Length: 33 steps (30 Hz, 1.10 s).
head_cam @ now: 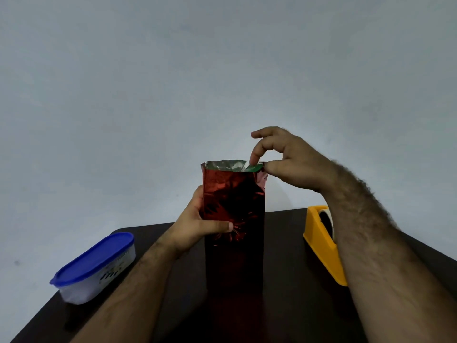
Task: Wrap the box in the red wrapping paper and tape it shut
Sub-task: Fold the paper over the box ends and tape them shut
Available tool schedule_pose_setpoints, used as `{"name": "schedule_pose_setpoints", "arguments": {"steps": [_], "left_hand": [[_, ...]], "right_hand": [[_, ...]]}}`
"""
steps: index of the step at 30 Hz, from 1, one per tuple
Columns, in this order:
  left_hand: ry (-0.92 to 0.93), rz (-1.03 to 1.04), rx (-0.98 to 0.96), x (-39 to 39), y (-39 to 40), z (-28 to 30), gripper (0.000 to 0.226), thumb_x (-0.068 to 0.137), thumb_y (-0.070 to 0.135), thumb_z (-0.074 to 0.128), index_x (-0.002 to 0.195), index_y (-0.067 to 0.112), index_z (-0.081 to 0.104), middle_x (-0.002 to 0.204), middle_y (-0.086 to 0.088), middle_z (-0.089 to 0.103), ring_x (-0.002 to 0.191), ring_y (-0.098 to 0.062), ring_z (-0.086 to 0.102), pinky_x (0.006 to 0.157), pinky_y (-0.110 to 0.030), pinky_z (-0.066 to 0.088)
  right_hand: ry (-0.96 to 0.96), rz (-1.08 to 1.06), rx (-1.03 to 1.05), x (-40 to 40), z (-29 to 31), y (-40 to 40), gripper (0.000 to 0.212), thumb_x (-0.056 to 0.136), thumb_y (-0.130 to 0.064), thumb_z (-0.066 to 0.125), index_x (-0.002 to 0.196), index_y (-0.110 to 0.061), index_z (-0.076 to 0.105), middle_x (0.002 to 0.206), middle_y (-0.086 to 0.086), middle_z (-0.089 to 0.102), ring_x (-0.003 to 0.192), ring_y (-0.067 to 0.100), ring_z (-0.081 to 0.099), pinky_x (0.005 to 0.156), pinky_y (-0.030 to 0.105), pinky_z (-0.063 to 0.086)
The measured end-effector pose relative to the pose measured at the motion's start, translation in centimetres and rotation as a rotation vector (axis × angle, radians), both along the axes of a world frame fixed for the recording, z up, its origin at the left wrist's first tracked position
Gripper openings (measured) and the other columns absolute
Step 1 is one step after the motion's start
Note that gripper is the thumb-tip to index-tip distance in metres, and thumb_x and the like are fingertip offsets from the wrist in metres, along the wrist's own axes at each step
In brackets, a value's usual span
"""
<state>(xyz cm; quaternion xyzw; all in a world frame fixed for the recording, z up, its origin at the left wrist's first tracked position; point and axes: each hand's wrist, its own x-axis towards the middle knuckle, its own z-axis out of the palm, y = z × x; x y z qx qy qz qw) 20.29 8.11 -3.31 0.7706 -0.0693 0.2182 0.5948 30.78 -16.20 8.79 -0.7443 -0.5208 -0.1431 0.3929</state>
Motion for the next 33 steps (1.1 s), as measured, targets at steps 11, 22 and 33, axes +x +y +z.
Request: {"name": "schedule_pose_setpoints", "arguments": {"steps": [11,22,33], "left_hand": [[0.002,-0.011,-0.009,0.5,-0.8,-0.3,0.091,0.072,0.003,0.088,0.149,0.025,0.045,0.135,-0.01,0.069,0.124,-0.029,0.068,0.1,-0.045,0.059],[0.038,-0.06,0.034,0.4,-0.6,-0.1,0.081,0.079,-0.002,0.085,0.148,0.006,0.045,0.134,-0.019,0.069,0.125,-0.037,0.067,0.104,-0.048,0.057],[0.014,-0.026,0.056,0.5,0.1,-0.1,0.103,0.069,0.029,0.097,0.154,0.03,0.039,0.146,-0.003,0.061,0.135,-0.026,0.061,0.108,-0.049,0.054]], "right_hand": [[-0.095,-0.028,-0.165,1.0,0.4,-1.3,0.045,0.09,0.003,0.061,0.1,-0.037,0.077,0.152,-0.014,0.045,0.139,0.007,0.041,0.099,0.023,0.038],[0.012,0.005,0.345,0.5,0.0,0.6,0.019,0.103,-0.015,0.058,0.102,-0.025,0.073,0.13,-0.014,0.061,0.127,-0.003,0.052,0.099,0.018,0.04],[0.526,-0.317,0.145,1.1,0.1,-0.3,0.018,0.098,-0.016,0.059,0.101,-0.015,0.077,0.101,-0.004,0.077,0.089,0.013,0.072,0.066,0.028,0.047]]}}
